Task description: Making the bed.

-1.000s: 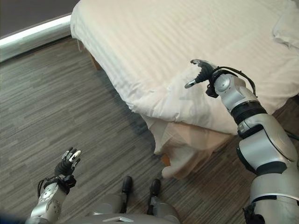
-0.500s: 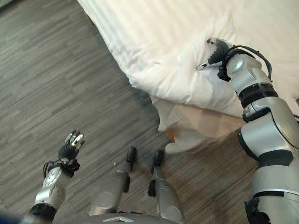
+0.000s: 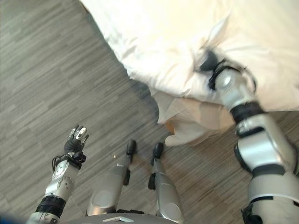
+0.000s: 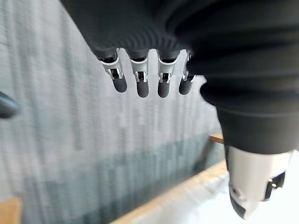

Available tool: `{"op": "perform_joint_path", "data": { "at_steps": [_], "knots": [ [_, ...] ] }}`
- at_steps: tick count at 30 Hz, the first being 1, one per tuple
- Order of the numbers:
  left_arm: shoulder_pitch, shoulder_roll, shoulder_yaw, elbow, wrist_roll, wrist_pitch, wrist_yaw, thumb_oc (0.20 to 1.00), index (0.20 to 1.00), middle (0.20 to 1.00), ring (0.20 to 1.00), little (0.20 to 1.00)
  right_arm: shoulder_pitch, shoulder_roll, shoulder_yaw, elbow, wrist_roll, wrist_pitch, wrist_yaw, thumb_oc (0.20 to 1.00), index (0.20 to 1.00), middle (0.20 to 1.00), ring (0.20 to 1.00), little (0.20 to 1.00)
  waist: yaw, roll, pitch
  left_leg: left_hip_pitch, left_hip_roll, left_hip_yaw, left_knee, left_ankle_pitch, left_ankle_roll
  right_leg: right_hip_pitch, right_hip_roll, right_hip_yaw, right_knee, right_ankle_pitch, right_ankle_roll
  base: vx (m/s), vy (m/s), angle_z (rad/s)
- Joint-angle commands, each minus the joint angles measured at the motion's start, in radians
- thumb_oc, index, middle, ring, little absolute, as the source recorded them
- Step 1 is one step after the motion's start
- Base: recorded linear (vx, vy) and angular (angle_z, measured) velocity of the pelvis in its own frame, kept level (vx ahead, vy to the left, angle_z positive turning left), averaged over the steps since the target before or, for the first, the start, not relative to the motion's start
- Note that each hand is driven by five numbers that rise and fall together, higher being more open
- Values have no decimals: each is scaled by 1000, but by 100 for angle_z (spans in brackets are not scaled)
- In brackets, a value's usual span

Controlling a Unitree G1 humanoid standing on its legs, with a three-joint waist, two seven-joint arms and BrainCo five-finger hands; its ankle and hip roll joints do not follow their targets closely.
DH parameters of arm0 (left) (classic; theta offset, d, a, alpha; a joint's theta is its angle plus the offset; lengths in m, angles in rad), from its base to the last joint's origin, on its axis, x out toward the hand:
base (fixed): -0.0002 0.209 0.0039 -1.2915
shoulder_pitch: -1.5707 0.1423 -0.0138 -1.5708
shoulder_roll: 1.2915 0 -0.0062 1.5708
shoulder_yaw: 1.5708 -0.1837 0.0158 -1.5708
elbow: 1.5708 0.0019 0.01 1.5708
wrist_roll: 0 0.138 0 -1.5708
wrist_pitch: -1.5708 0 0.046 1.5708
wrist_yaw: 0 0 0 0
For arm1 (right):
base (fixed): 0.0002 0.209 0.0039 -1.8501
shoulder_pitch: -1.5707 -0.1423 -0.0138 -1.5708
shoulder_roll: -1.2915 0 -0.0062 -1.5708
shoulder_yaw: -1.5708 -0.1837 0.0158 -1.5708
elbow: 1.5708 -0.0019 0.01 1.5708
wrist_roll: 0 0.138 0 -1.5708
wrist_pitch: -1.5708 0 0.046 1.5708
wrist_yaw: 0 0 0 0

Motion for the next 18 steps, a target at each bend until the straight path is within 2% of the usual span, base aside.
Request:
{"op": "perform_joint_path", "data": {
  "at_steps": [1, 3, 6, 7, 9, 11, 14, 15, 16, 17, 18],
  "knots": [
    [0, -11, 28, -8, -51, -50, 22, 1000, 1000, 1000, 1000, 1000, 222, 122, 199, 55, 15, -1, 126, 200, 200, 200, 200, 200, -6, 2, 0, 11, 28, -35, -30, 1, -34, -19, -64, 23, 12, 9, 108, 46, 54, -46],
    [26, -9, 67, -11, -41, -46, 11, 1000, 1000, 1000, 1000, 1000, 499, 165, 120, -10, 7, -2, 181, 200, 200, 200, 200, 200, -44, -13, -25, 47, 28, -24, -30, -17, -25, 8, -69, 26, 12, 2, 112, 58, 44, -30],
    [40, -4, 82, -3, -39, -45, 7, 1000, 1000, 1000, 1000, 1000, 589, 156, 77, -24, 5, 5, 193, 200, 200, 200, 200, 200, -53, -18, -36, 61, 28, -20, -30, -22, -23, 20, -72, 27, 12, -1, 113, 49, 35, 2],
    [53, 0, 109, 12, -32, -43, 5, 1000, 1000, 1000, 1000, 1000, 714, 147, 5, 13, -21, 13, 195, 200, 200, 200, 200, 200, -72, -25, -58, 84, 27, -13, -30, -32, -17, 42, -79, 24, 12, -6, 116, 86, 42, -6],
    [69, 0, 136, 24, -30, -41, 5, 1000, 1000, 1000, 1000, 1000, 827, 140, -81, 53, -45, 20, 177, 200, 200, 200, 200, 200, -89, -32, -82, 112, 24, -9, -30, -42, -12, 69, -84, 27, 12, -10, 117, 102, 54, 4],
    [78, -1, 150, 42, -22, -42, 1, 1000, 1000, 1000, 1000, 1000, 903, 141, -134, 159, -71, 22, 156, 200, 200, 200, 200, 200, -97, -36, -103, 139, 22, -8, -30, -52, -8, 97, -87, 26, 12, -16, 118, 84, 36, -6],
    [83, -3, 141, 65, -4, -34, -9, 1000, 1000, 1000, 1000, 1000, 943, 190, -191, 410, -49, 30, 125, 200, 200, 200, 200, 200, -102, -35, -128, 169, 15, -9, -30, -60, -3, 130, -92, 25, 12, -22, 119, 64, 32, 7],
    [83, -2, 140, 65, -5, -34, -9, 1000, 1000, 1000, 1000, 1000, 942, 191, -191, 412, -48, 28, 124, 200, 200, 200, 200, 200, -101, -35, -127, 171, 16, -9, -30, -61, -3, 132, -92, 25, 12, -22, 119, 62, 44, 16],
    [76, -7, 129, 82, -2, -32, -13, 1000, 1000, 1000, 1000, 1000, 959, 231, -235, 554, -11, 36, 103, 200, 200, 200, 200, 200, -104, -32, -142, 189, 13, -10, -30, -67, 1, 148, -96, 25, 12, -24, 121, 60, 42, 5],
    [70, -9, 125, 90, -2, -30, -13, 1000, 1000, 1000, 1000, 1000, 964, 246, -248, 598, 4, 41, 99, 200, 200, 200, 200, 200, -106, -30, -149, 195, 11, -9, -30, -69, 2, 154, -97, 26, 12, -25, 122, 79, 54, 2],
    [65, -11, 122, 94, -2, -28, -13, 1000, 1000, 1000, 1000, 1000, 961, 258, -259, 644, 17, 47, 95, 548, 548, 548, 548, 548, -107, -28, -156, 203, 10, -8, -30, -72, 3, 160, -99, 26, 12, -24, 122, 34, 23, -5]
  ]
}}
